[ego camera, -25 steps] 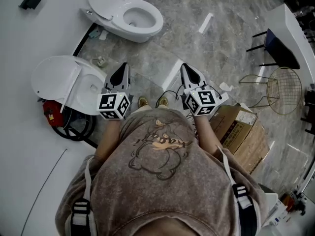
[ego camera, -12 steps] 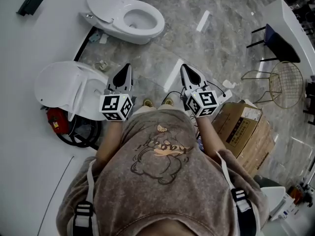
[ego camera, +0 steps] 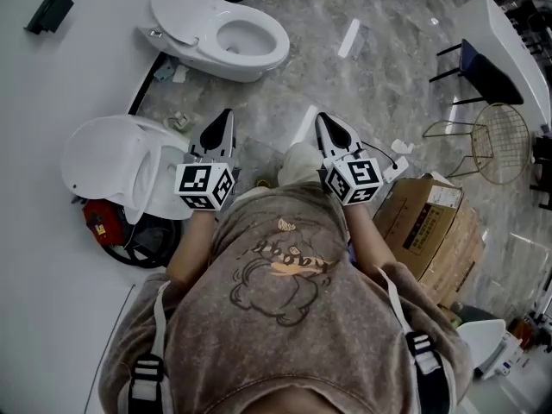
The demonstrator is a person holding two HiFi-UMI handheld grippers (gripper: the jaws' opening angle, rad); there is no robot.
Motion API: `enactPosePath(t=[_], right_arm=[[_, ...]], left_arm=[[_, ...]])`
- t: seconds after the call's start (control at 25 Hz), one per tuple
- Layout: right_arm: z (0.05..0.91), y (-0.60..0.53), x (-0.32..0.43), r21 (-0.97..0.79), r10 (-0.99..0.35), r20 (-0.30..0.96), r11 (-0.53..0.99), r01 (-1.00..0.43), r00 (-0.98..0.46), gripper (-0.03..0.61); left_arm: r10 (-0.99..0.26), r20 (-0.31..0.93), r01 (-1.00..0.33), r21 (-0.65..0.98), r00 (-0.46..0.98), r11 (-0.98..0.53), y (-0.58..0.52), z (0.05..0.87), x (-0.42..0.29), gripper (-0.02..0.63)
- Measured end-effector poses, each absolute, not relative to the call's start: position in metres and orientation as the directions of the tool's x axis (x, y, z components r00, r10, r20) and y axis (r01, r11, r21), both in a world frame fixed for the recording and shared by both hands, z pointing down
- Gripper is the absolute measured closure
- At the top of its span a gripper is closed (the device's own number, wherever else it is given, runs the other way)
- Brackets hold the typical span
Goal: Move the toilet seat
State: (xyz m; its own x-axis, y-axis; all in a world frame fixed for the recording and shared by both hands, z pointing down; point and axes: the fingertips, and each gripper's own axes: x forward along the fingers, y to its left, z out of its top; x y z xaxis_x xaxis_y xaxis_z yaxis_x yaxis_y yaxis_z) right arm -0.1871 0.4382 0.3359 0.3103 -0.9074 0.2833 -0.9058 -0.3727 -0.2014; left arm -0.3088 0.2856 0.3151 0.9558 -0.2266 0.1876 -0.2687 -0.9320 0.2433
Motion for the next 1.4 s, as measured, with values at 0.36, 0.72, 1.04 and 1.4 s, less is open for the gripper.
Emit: enactPosePath(t=[0.36,0.72,1.04,1.4], right_arm=[[0.35,0.423,-0.173,-0.204,-0.899,0.3,-0.386,-0.9,0.318,0.581],[0.36,0.379,-0.139,-0.215,-0.914,0.296,-0.349,-0.912,0.279,0.581],[0.361,0.341,-0.078,-0.223,-0.92,0.3,-0.325,-0.919,0.252,0.581],[0.357,0.291,0.007,-0.253,-0.928,0.314,-0.286,-0.924,0.202,0.581]], left_arm=[[-0.216,0.177,-0.256,0.253,0.96,-0.933,0.269,0.323,-0.299,0.604],[-0.258,0.18,-0.297,0.247,0.949,-0.922,0.228,0.332,-0.265,0.604],[-0.284,0.197,-0.329,0.257,0.938,-0.909,0.197,0.342,-0.204,0.604],[-0.321,0.234,-0.377,0.261,0.918,-0.889,0.153,0.336,-0.13,0.604]])
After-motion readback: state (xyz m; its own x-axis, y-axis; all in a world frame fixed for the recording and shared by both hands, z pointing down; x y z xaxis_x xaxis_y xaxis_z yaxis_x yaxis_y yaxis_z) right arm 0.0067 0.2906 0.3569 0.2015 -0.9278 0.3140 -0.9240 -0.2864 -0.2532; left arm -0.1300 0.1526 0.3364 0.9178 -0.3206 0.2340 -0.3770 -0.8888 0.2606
